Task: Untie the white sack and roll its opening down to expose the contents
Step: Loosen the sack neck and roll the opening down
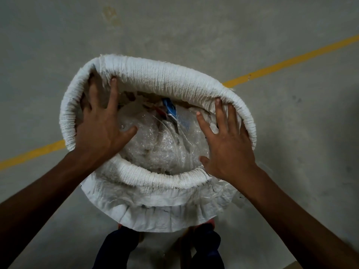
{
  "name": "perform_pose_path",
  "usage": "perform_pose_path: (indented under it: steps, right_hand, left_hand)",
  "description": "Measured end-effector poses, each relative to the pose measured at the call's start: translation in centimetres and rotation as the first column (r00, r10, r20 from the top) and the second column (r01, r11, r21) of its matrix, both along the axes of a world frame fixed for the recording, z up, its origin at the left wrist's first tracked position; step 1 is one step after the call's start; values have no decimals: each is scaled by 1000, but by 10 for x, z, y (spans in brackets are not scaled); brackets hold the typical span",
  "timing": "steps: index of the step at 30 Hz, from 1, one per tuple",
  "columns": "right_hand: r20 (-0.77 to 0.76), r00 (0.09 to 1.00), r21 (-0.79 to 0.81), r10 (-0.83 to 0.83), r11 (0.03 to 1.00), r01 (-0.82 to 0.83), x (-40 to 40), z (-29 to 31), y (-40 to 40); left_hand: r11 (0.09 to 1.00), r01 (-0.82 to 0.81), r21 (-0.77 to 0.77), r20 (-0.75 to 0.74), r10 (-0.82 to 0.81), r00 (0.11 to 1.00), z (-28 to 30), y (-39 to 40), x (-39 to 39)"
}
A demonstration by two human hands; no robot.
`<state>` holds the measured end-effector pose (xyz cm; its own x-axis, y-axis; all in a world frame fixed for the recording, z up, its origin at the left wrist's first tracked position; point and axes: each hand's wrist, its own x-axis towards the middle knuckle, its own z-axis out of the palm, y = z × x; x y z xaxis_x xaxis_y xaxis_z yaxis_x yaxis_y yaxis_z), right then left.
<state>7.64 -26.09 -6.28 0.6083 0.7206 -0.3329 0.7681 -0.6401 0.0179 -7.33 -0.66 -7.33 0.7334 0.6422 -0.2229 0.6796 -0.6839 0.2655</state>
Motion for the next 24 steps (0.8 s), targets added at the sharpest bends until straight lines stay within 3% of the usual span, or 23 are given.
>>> perform_pose_path:
  steps: [4, 8, 12, 14, 18, 21, 24]
  right_hand:
    - [-31, 999, -26, 13, 1000, -14, 2, 6, -1]
    - [-96, 995, -90, 29, 995, -37, 0, 12, -4]
    - [-266, 964, -164, 5, 985, -50, -9, 15, -7]
    - [-358, 933, -224, 26, 968, -113, -15, 15, -13]
    - [-485, 856, -266, 179, 902, -339, -24, 17, -32]
    - [-604, 730, -198, 320, 827, -527, -30, 16, -42]
    - [-684, 614, -126, 394, 765, -632, -42, 11, -53]
  left_hand:
    - [996, 78, -32, -13, -78, 997, 0, -2, -2]
    - [952, 295, -81, -30, -298, 954, -2, -4, -25]
    - [881, 448, -153, -8, -454, 891, 1, -5, -53]
    - [814, 537, -220, -60, -561, 825, 4, -4, -67]
    - [596, 744, -302, -83, -794, 603, 4, -3, -92]
    - [494, 746, -446, -100, -856, 507, 14, -10, -95]
    - [373, 762, -530, -13, -902, 432, 21, -27, -99]
